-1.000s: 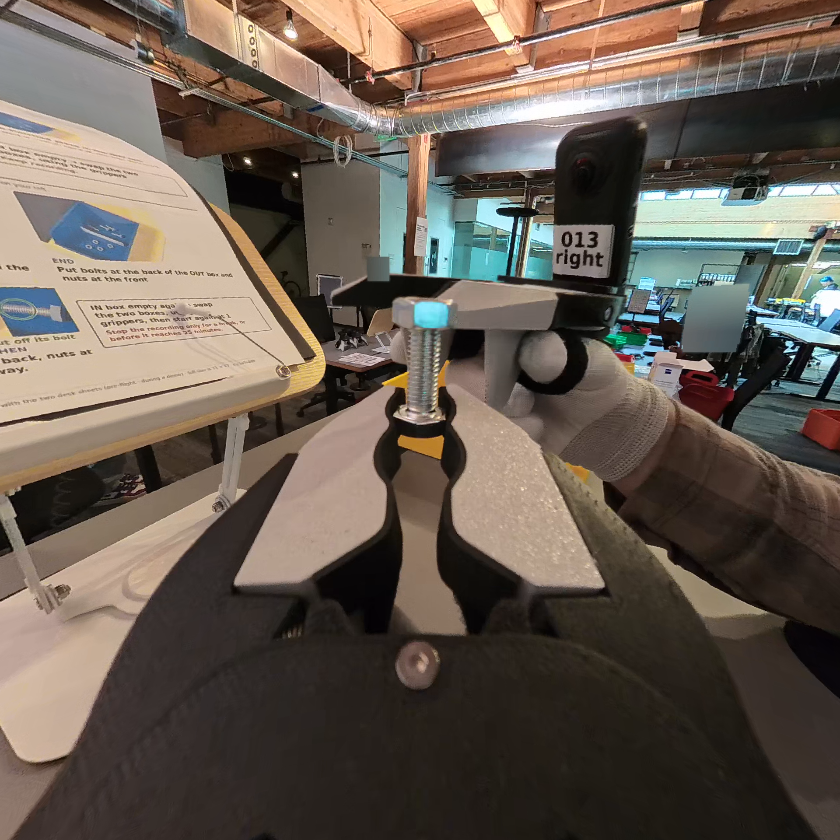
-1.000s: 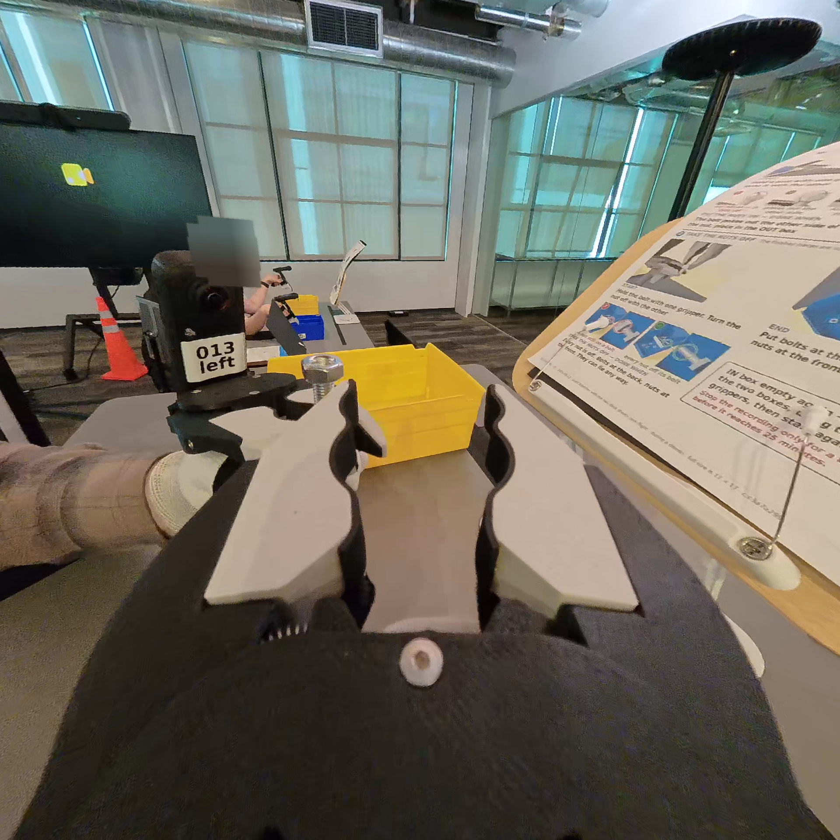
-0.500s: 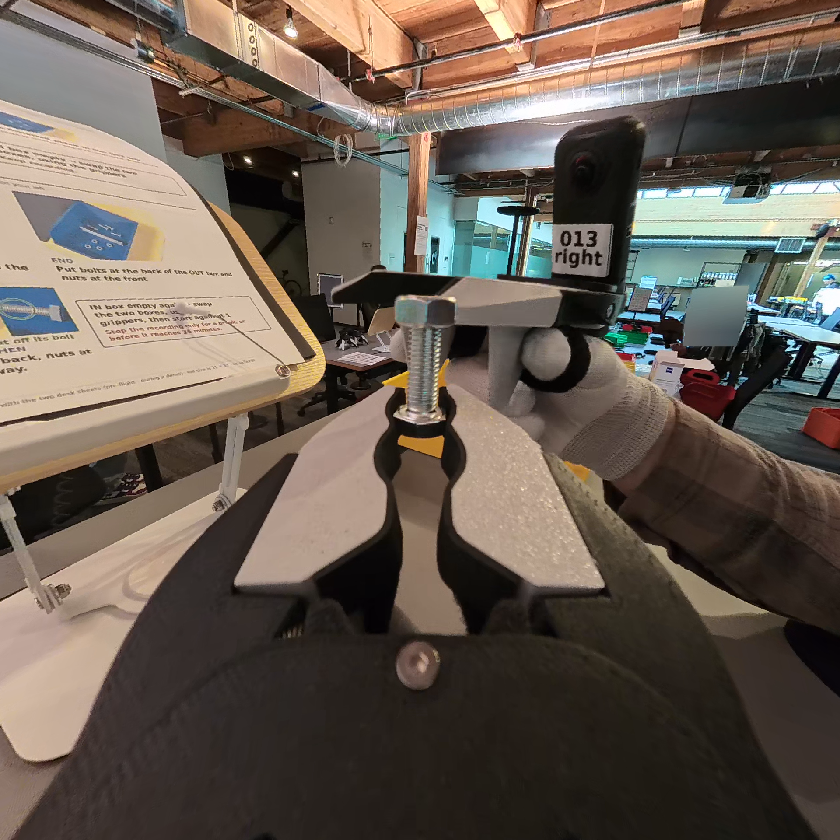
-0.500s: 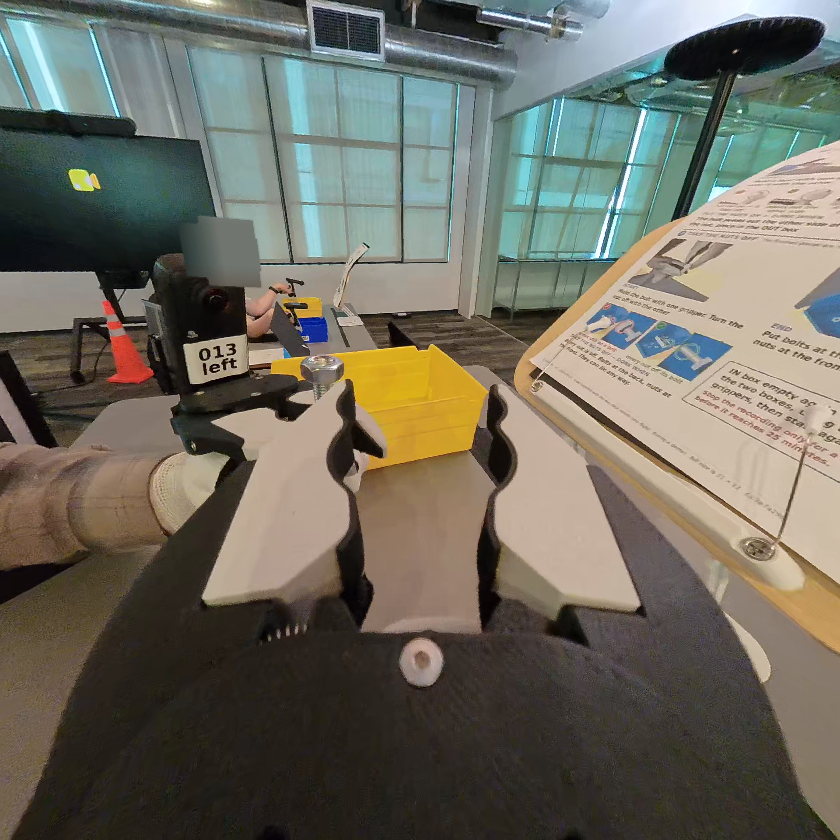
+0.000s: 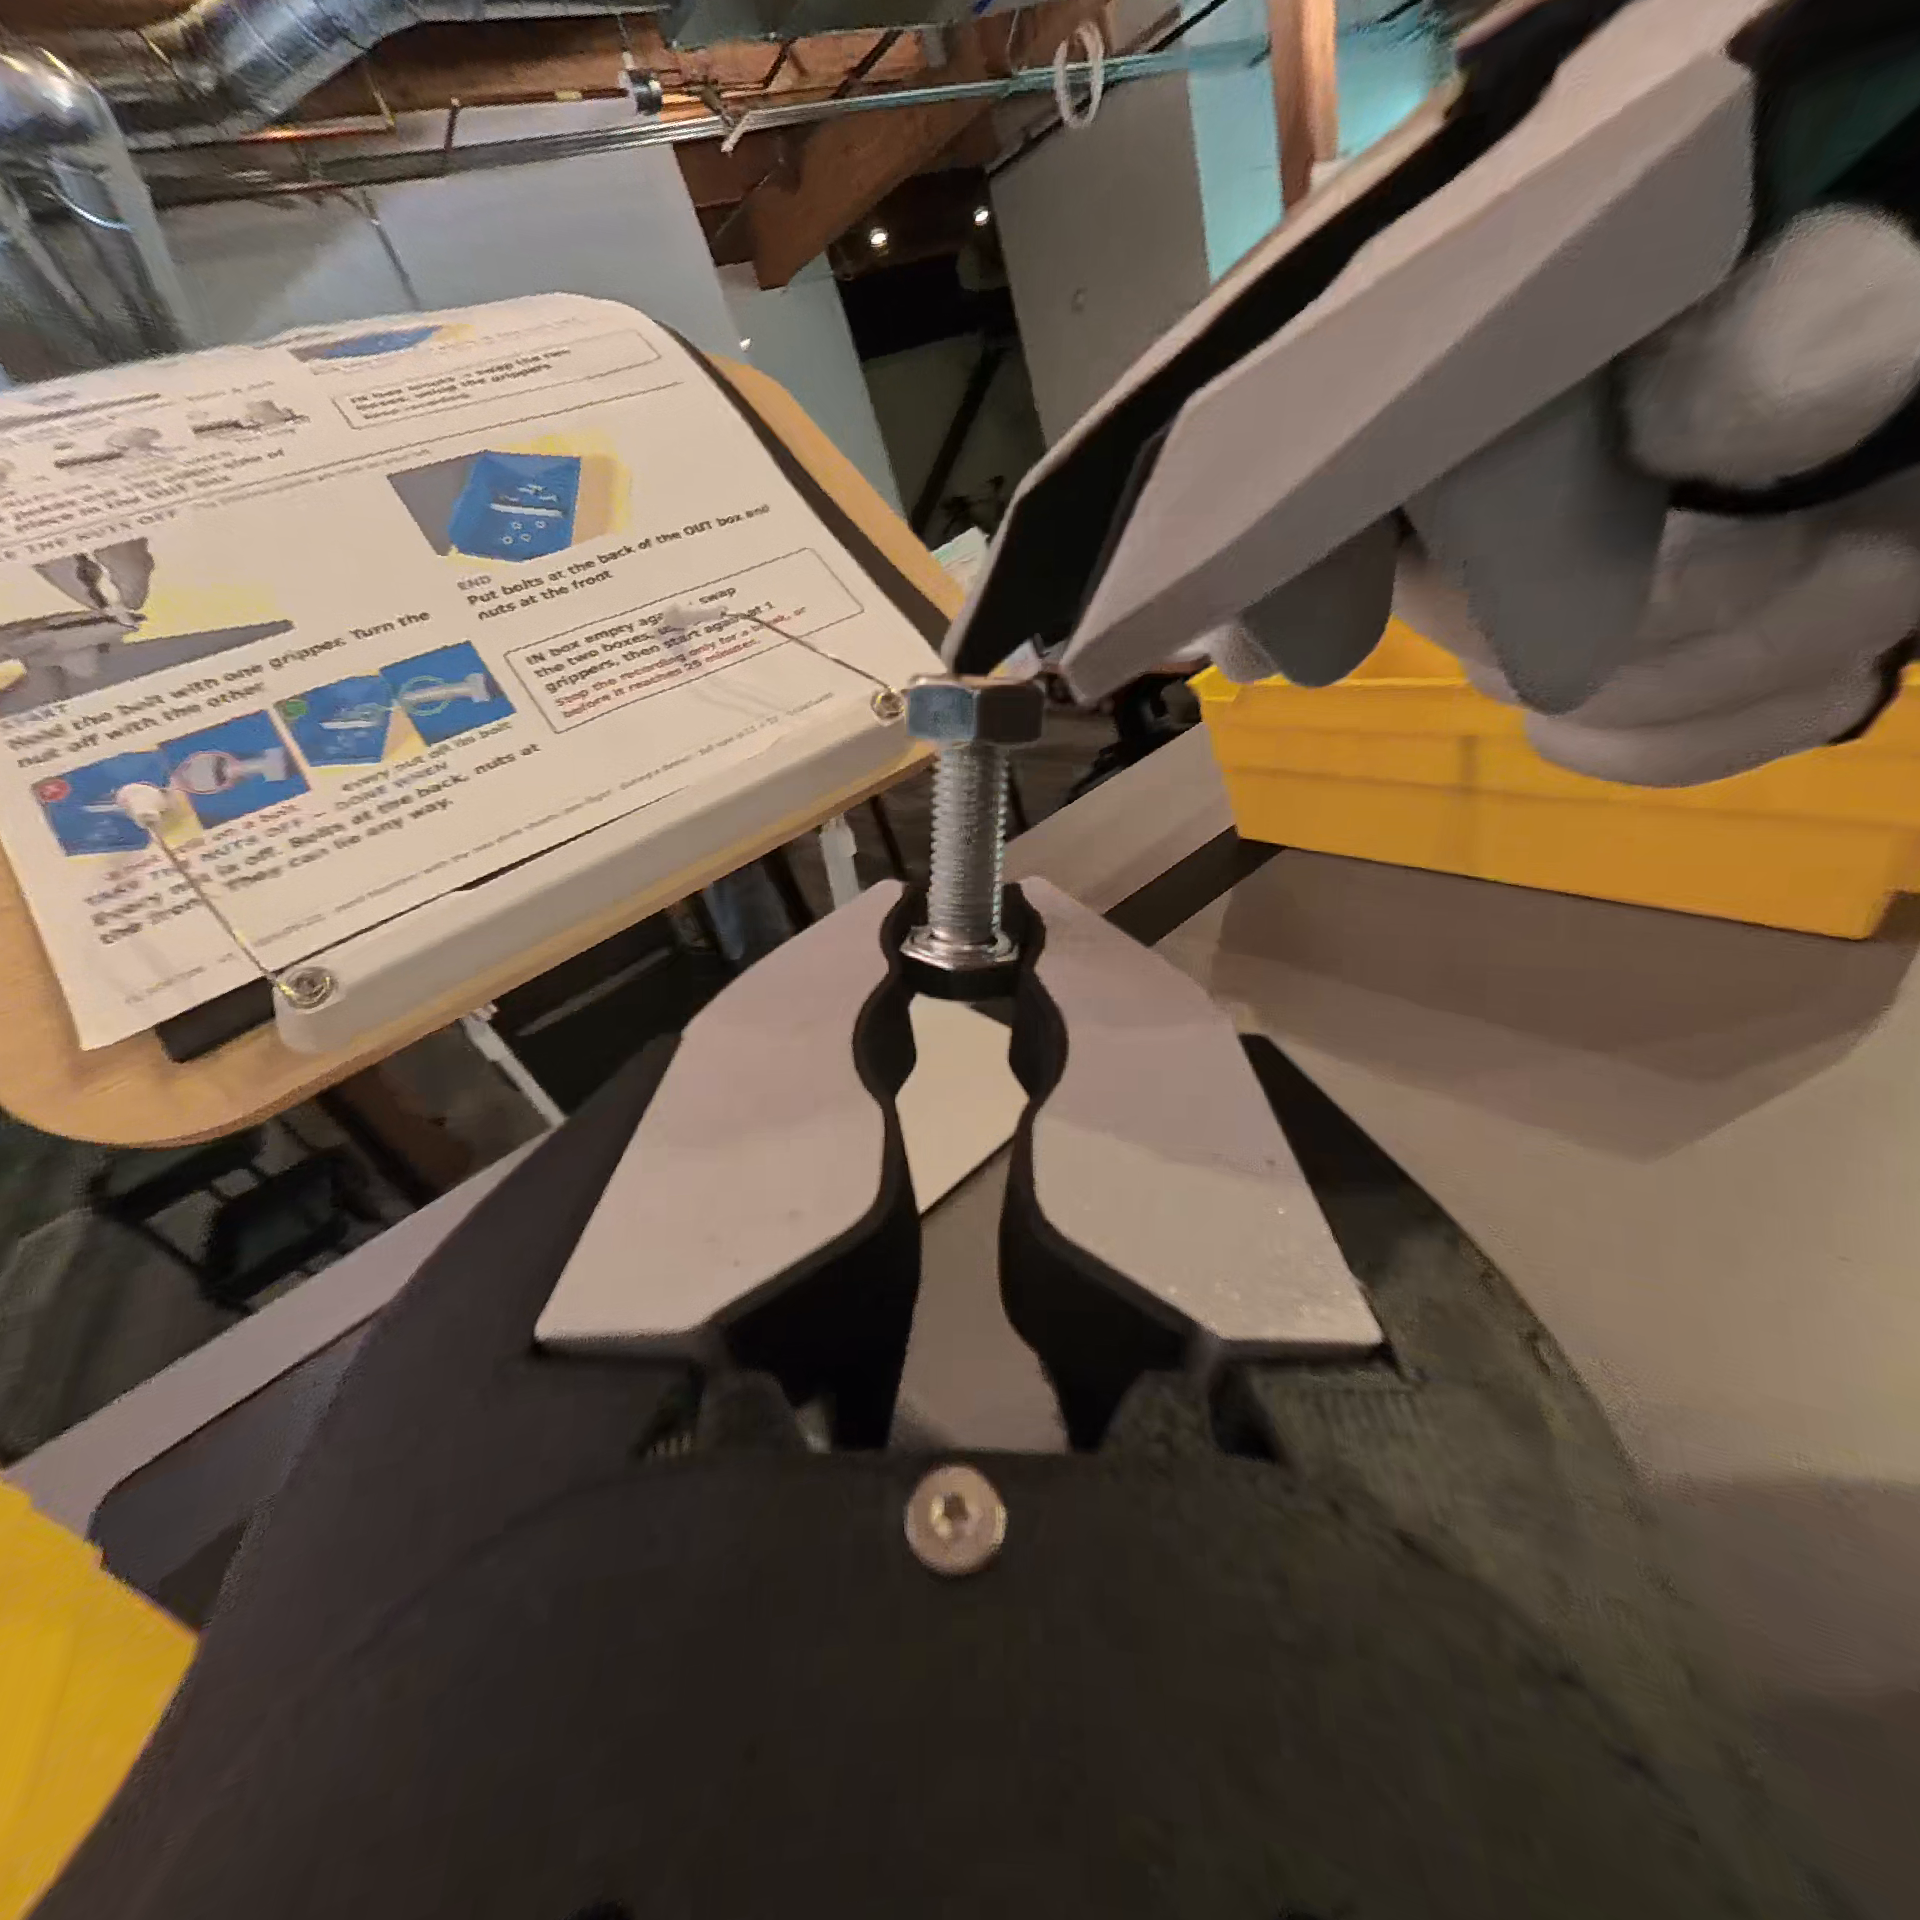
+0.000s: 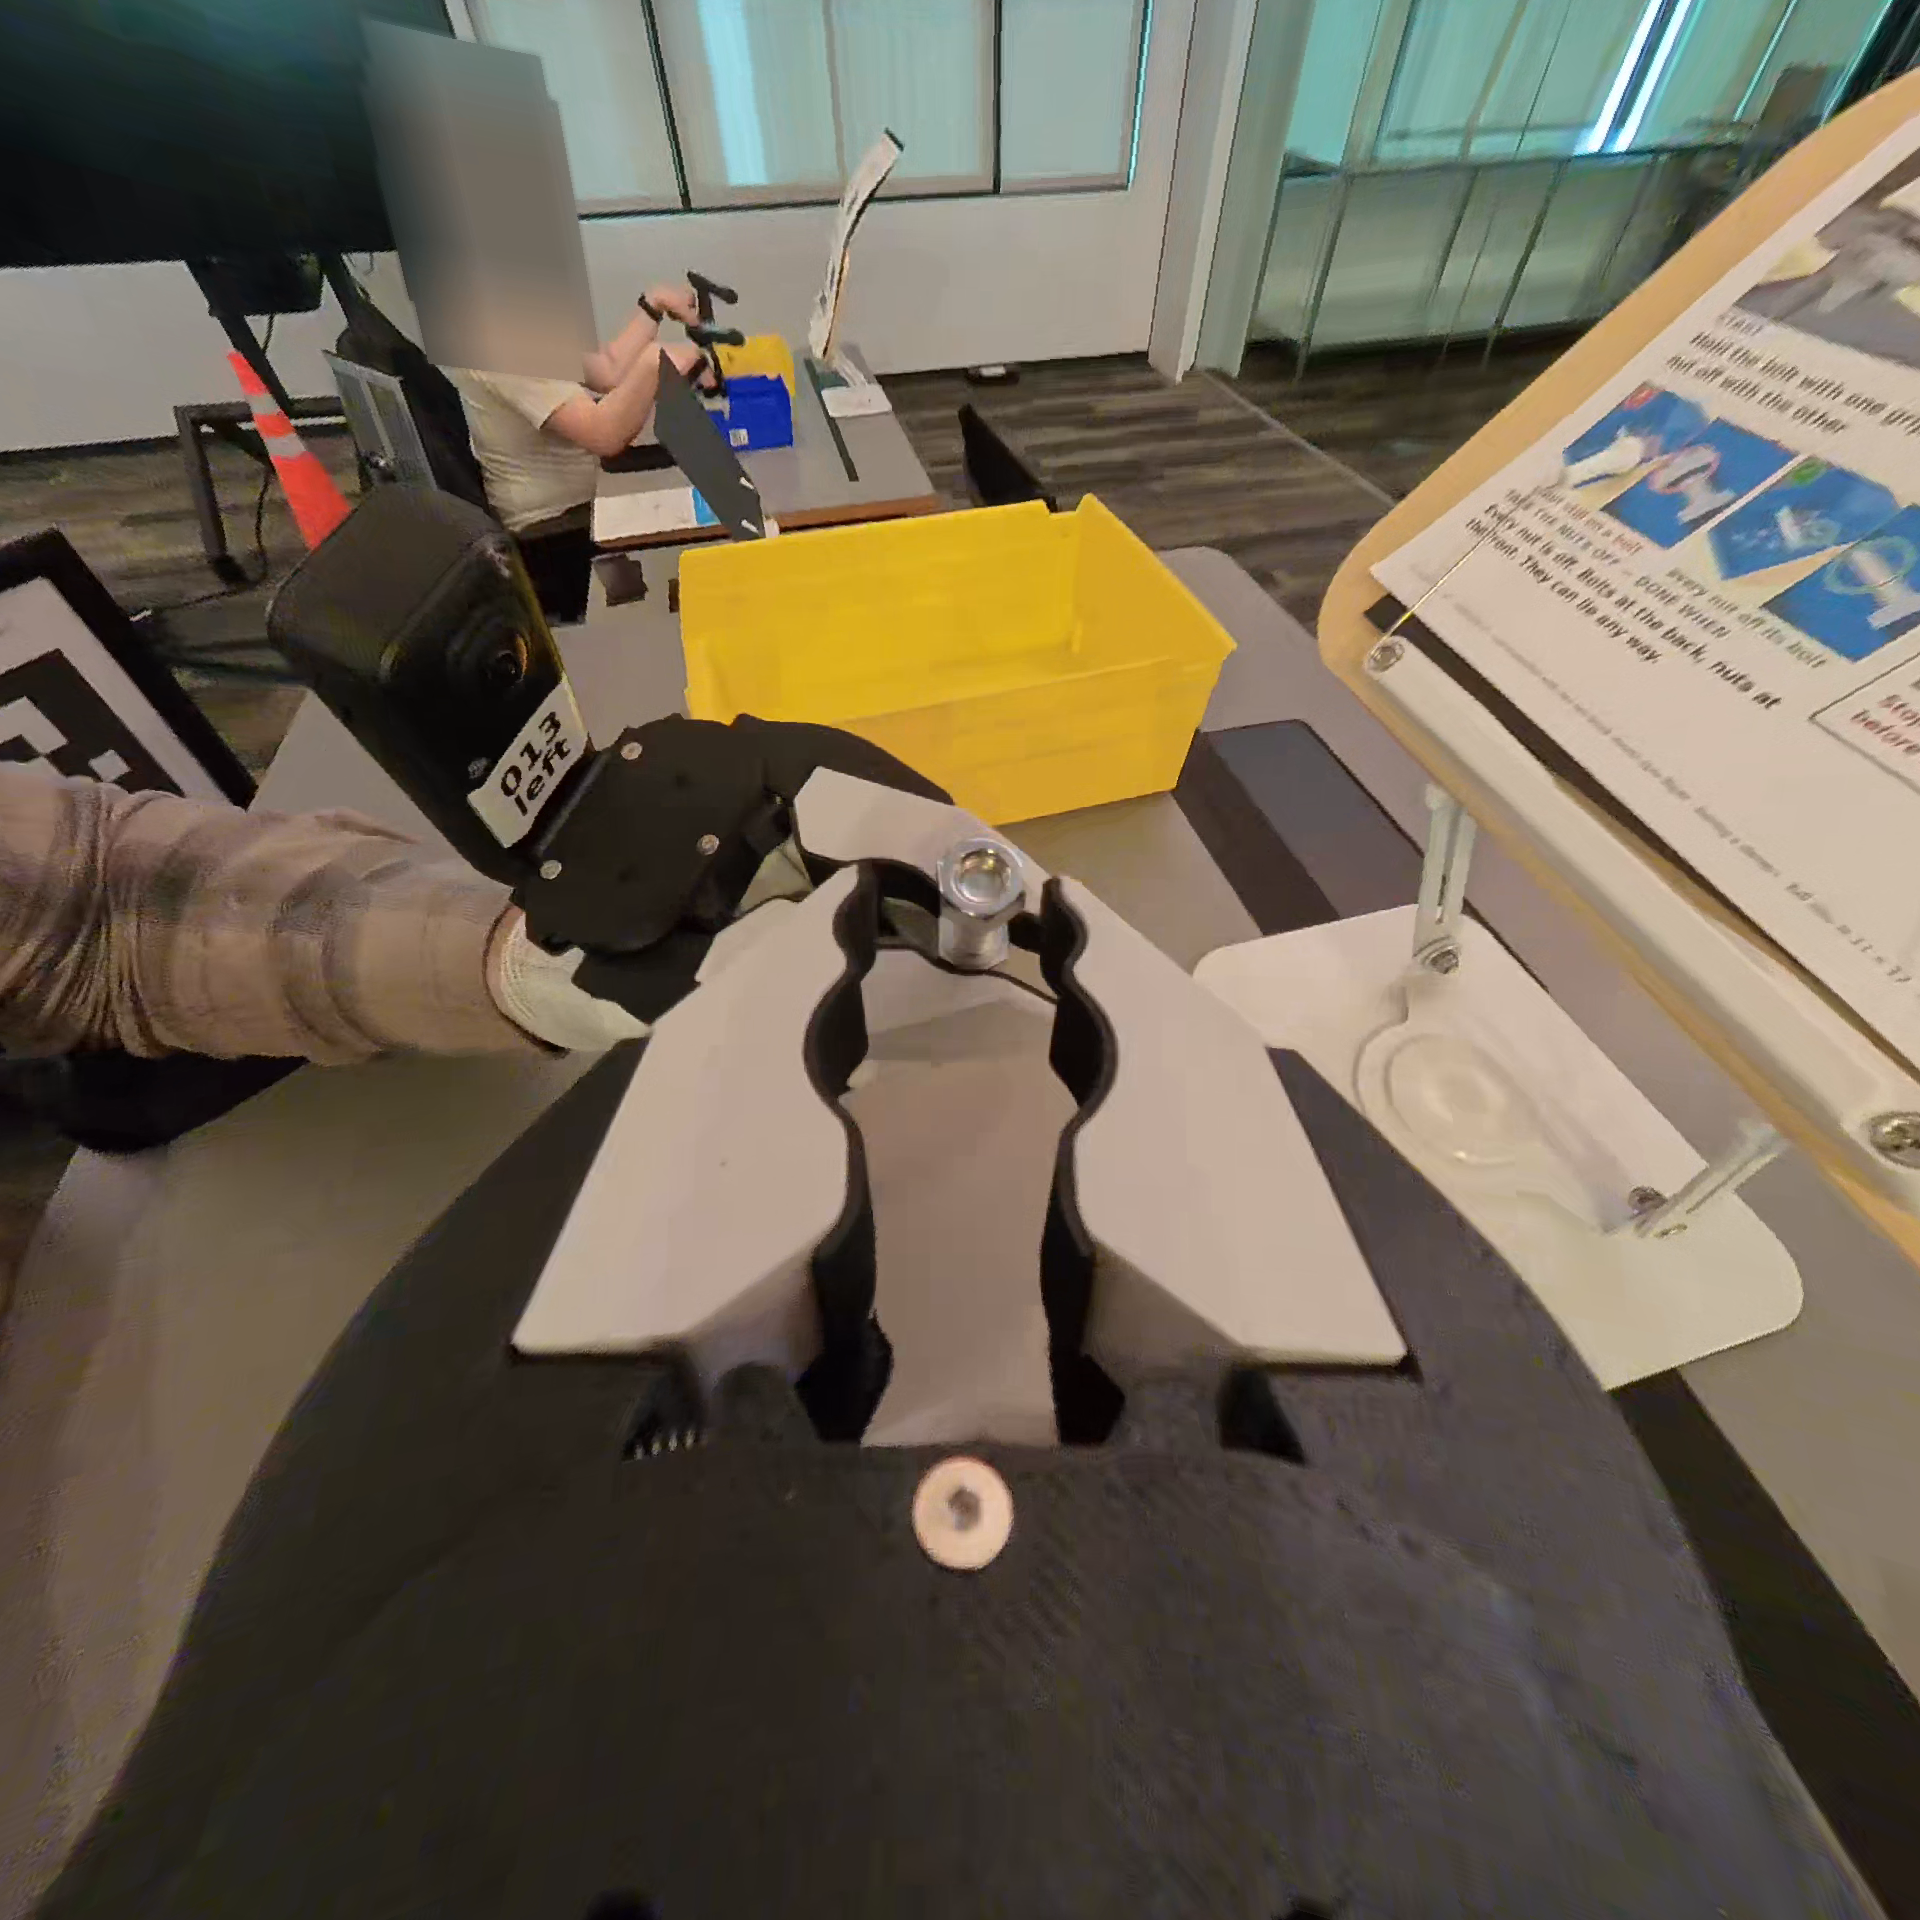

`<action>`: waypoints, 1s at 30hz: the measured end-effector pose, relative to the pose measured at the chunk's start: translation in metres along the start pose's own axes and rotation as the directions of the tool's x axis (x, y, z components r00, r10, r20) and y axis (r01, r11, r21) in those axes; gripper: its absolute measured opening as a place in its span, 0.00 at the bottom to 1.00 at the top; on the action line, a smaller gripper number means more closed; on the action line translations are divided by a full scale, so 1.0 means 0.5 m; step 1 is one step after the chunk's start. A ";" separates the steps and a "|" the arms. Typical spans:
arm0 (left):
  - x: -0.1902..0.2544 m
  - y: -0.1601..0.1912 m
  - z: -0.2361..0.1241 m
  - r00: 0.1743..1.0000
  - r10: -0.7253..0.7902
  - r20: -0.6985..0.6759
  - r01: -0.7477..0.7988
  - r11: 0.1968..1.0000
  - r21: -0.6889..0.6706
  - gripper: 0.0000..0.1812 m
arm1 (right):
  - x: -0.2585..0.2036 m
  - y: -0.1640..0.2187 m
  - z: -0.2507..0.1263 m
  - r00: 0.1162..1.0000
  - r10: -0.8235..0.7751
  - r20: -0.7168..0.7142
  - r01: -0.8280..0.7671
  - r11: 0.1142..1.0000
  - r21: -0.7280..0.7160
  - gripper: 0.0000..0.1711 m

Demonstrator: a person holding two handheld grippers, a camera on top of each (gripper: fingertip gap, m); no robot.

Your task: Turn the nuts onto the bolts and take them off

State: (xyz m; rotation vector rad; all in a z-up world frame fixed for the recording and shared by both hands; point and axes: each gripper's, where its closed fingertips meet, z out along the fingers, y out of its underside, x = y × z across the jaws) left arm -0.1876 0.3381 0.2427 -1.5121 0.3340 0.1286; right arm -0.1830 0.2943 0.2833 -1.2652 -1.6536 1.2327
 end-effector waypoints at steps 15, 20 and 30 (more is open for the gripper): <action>0.017 0.003 -0.004 0.984 0.159 -0.077 -0.161 0.987 -0.015 0.08 | 0.002 0.028 0.015 0.989 -0.140 -0.048 0.133 0.983 -0.127 0.10; 0.091 -0.016 -0.042 0.893 0.048 -0.448 -0.066 0.997 -0.025 0.08 | -0.046 0.033 -0.015 0.954 -0.296 0.054 0.301 0.940 -0.164 0.10; 0.212 -0.011 -0.146 0.513 -0.130 -0.848 0.058 0.991 -0.117 0.08 | -0.159 0.091 -0.046 0.736 -0.580 0.349 0.673 0.680 -0.290 0.10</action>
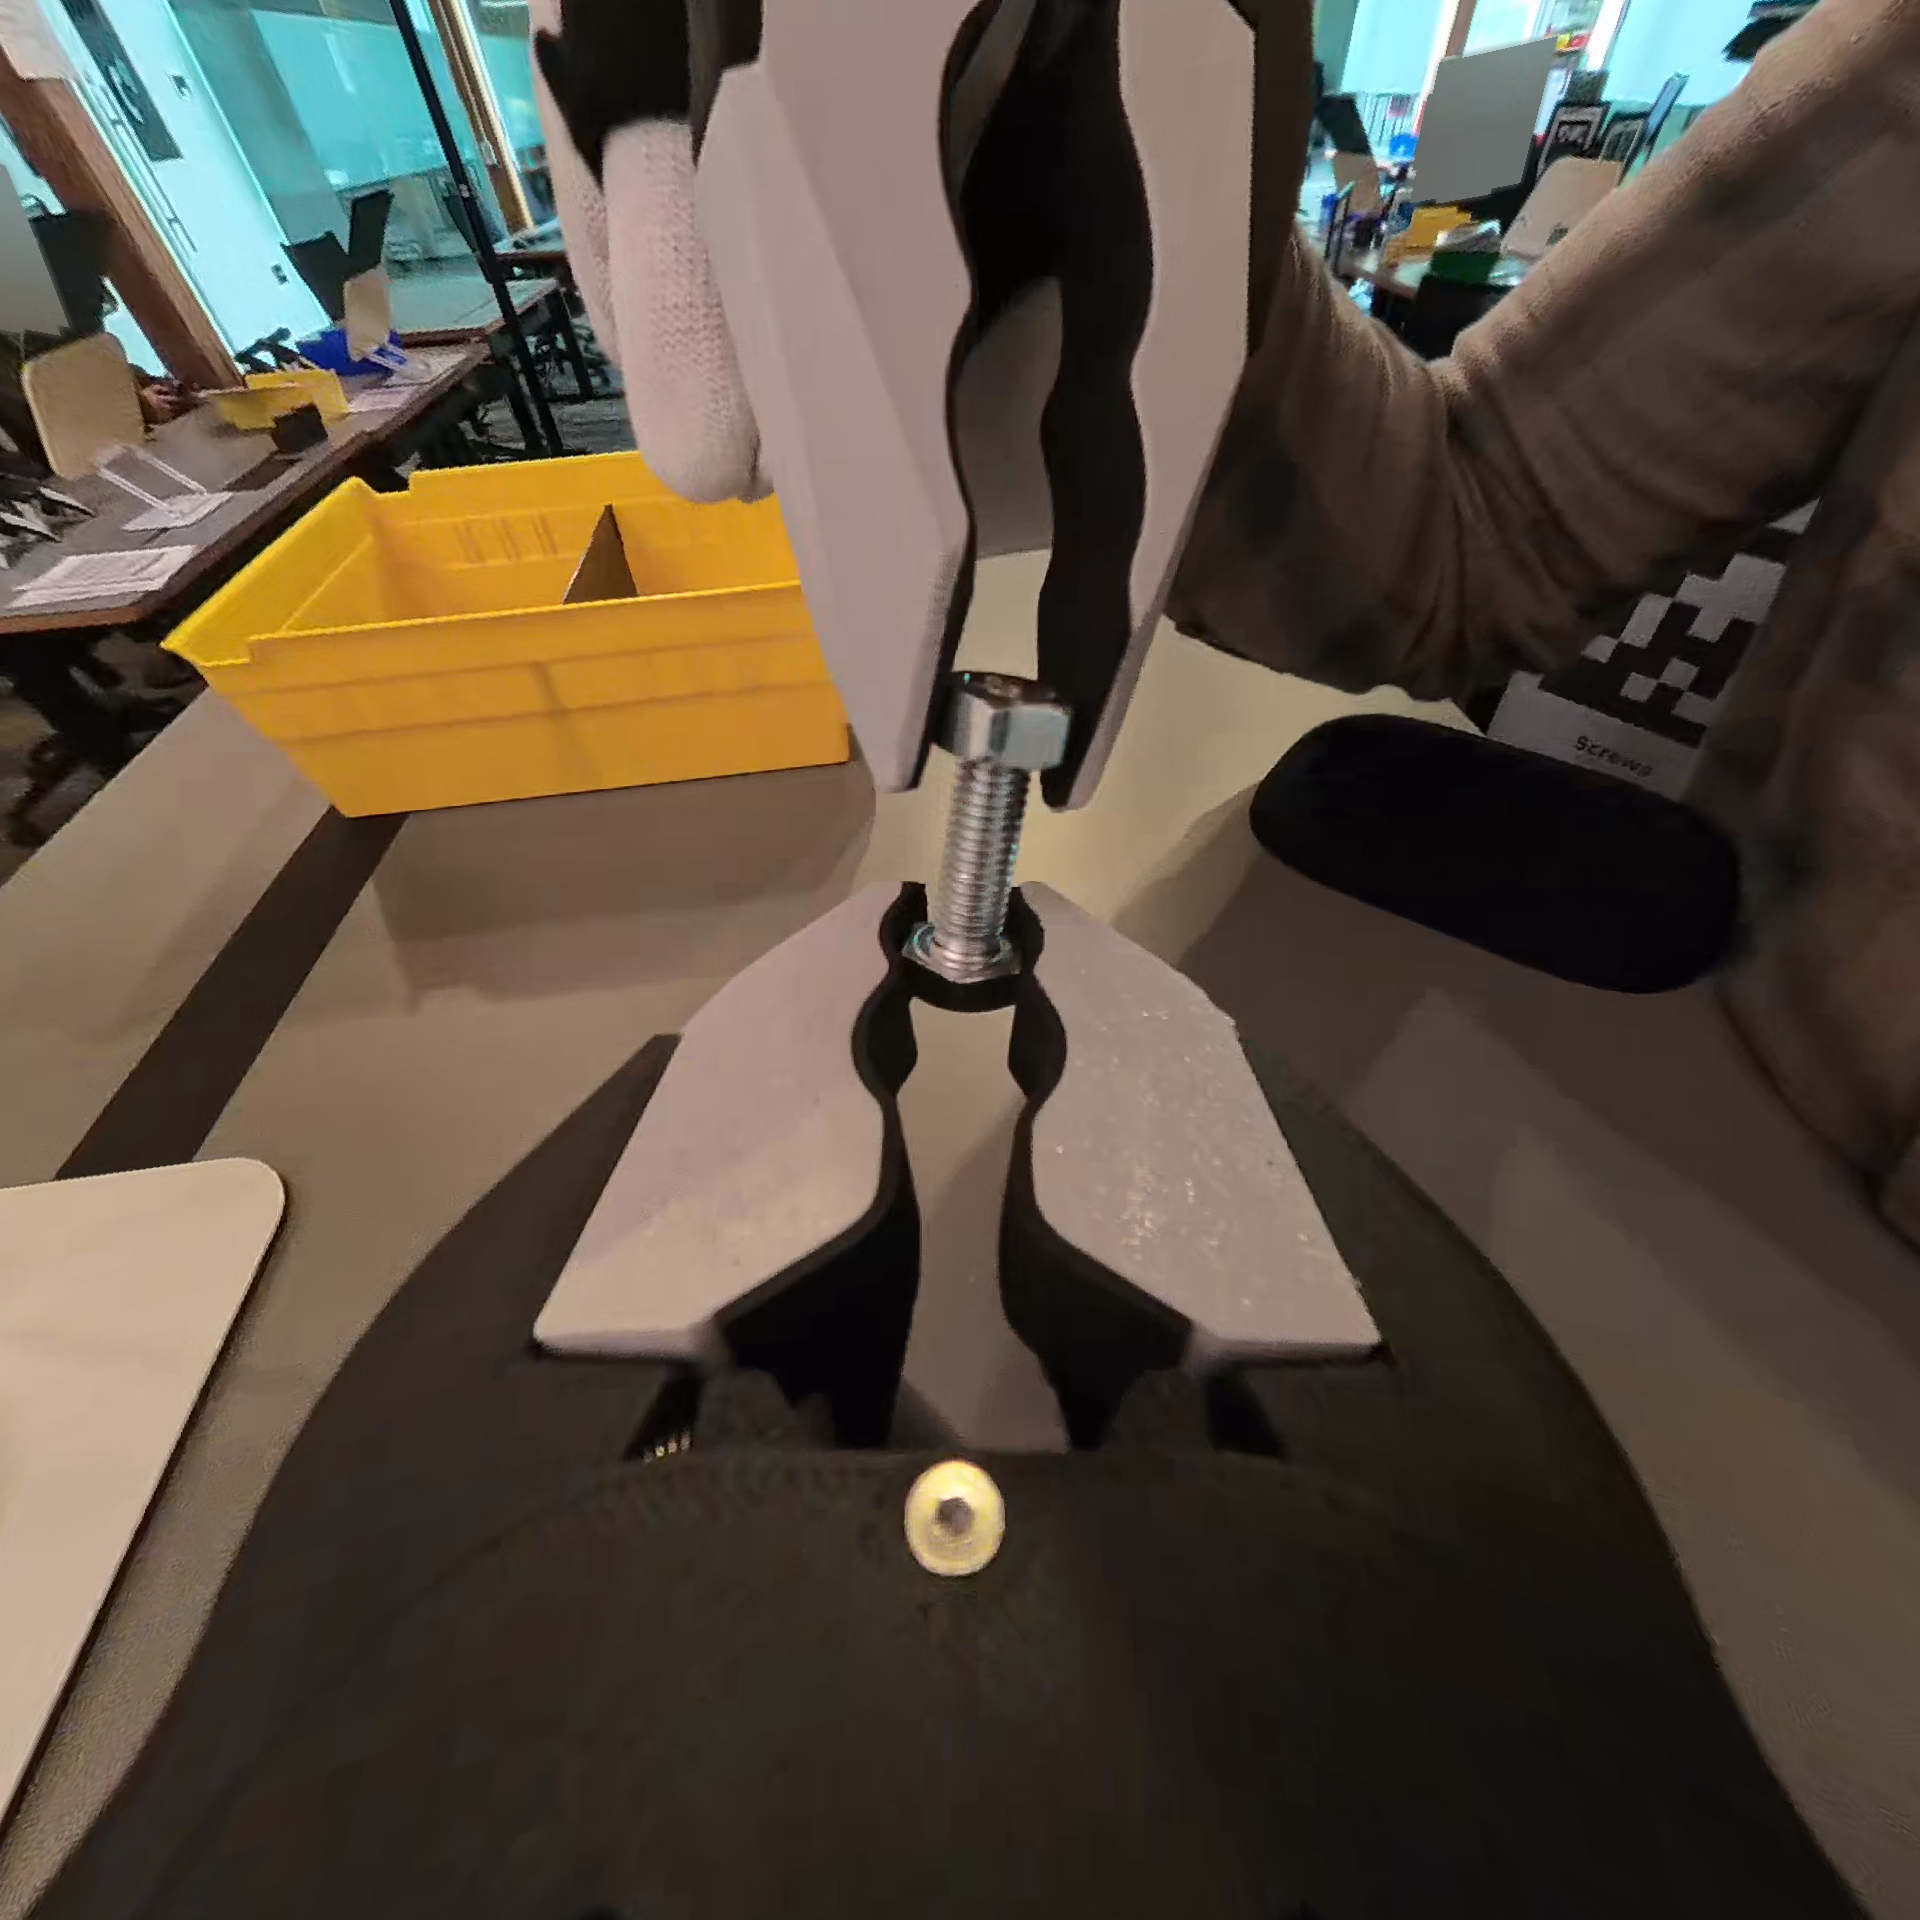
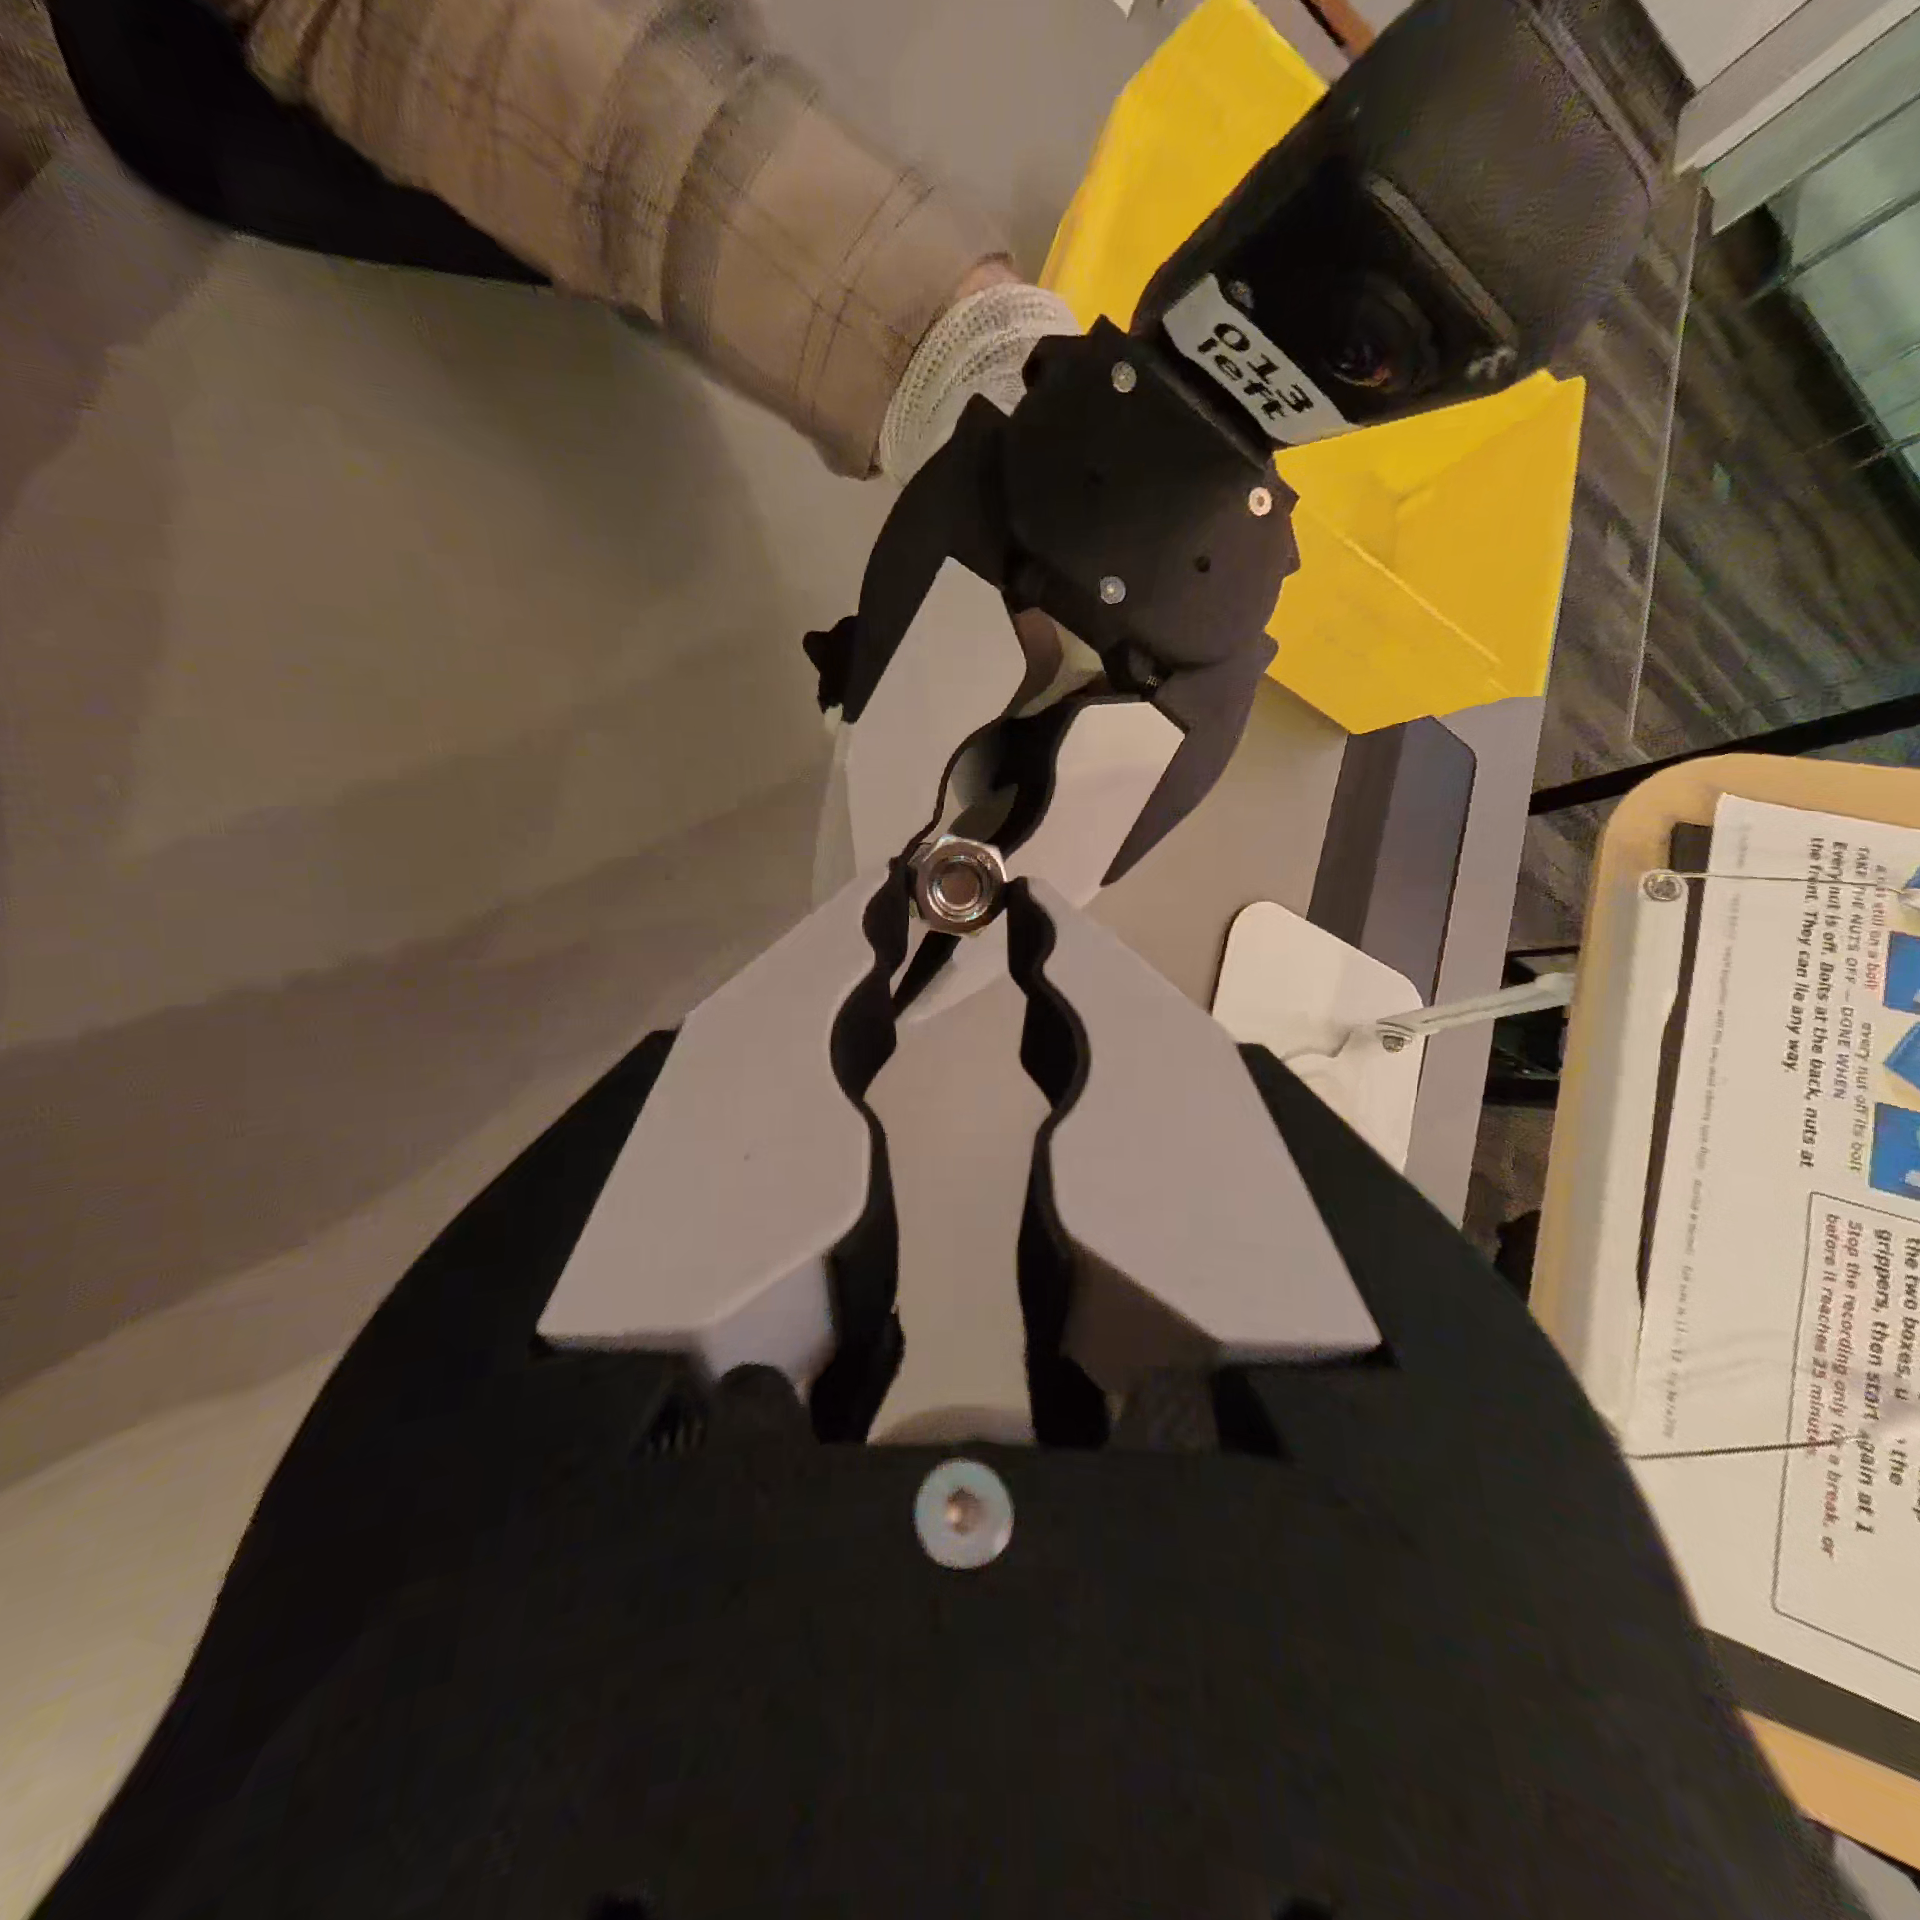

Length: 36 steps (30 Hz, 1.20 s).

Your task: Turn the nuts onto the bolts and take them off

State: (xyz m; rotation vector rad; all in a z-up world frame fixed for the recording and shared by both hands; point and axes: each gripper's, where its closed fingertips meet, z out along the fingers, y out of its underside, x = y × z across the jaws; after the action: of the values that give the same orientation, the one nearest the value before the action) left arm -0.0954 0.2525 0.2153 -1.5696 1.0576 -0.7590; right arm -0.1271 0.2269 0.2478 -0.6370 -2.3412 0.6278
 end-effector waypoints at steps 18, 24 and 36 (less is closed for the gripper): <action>-0.107 0.006 -0.001 0.932 0.084 0.352 -0.074 0.996 -0.041 0.08 | 0.068 0.048 -0.040 0.937 0.293 -0.189 -0.293 0.956 0.028 0.24; -0.202 0.012 -0.028 0.657 0.263 0.707 -0.162 0.965 -0.208 0.08 | 0.095 0.098 -0.058 0.656 0.739 -0.153 -0.680 0.667 0.304 0.25; -0.207 0.029 -0.002 0.446 0.499 0.743 -0.248 0.866 -0.434 0.08 | 0.090 0.150 -0.020 0.442 0.885 -0.144 -0.768 0.457 0.450 0.19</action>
State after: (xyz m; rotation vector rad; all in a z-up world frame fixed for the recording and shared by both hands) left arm -0.1420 0.3454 0.2063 -1.5379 0.7063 0.5055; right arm -0.1304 0.3134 0.2317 -1.6481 -1.3641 1.1758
